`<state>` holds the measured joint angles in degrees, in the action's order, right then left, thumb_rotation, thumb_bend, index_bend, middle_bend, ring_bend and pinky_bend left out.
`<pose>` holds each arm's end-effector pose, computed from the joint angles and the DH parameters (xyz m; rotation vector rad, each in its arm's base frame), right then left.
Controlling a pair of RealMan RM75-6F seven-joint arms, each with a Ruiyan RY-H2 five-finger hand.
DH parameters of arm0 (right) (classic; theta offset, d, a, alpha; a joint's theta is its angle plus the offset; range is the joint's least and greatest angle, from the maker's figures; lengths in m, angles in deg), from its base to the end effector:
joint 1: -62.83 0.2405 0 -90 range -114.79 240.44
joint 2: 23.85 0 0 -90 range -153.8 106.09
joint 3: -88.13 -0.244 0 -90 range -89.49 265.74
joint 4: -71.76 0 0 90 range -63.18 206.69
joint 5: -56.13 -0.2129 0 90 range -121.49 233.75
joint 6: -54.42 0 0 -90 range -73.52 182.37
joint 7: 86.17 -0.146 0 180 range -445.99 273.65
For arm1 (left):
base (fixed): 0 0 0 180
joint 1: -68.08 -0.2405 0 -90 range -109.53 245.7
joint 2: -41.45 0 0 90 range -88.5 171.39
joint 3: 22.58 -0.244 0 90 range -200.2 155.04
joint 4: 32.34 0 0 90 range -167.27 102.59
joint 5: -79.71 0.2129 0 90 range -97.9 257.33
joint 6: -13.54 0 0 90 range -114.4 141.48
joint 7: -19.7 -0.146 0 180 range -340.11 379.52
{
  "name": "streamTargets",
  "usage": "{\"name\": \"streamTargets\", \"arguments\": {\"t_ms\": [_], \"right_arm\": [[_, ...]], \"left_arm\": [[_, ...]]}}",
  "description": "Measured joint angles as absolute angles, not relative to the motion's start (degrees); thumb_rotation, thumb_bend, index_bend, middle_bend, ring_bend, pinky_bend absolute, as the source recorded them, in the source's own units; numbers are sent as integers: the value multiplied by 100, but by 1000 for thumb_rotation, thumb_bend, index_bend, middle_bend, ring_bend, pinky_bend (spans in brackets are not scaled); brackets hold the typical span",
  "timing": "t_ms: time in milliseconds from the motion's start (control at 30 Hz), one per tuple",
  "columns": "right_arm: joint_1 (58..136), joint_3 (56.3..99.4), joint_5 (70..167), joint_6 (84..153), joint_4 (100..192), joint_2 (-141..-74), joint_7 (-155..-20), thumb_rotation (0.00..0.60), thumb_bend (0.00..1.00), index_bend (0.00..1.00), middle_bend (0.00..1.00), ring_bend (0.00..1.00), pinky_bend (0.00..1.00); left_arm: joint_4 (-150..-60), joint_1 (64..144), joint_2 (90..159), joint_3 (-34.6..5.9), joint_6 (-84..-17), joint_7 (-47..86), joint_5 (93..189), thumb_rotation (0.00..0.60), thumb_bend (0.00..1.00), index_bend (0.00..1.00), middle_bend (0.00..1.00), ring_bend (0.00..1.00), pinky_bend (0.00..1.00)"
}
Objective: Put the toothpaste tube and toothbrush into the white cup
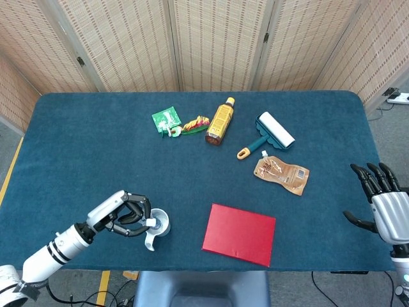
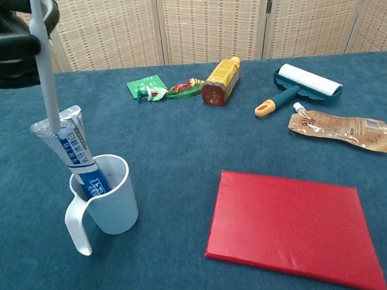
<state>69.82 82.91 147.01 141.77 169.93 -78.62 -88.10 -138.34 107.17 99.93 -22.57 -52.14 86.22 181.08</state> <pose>-0.2668 -0.1989 0.1962 1.4511 -0.7583 1.0155 -0.1162 0.2625 0.0980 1.7669 1.9749 1.6424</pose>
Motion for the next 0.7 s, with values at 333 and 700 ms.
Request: {"name": "streamTargets", "arguments": {"t_ms": [333,700], "right_arm": [[6969,8304,14681,14176,16946,-7886,-8857,600,39,11,178,96,83],[6941,8312,14665,14206,16847,-7907,-8966,600,38,11,178,96,83]], "left_arm": [[-13793,10789,10582,-2276,-4965,7568,17878,600,409,647,1000,951,1000],[-13666,10880,10983,-2225,-4773,7081,17549,600,410,644,1000,951,1000]]}}
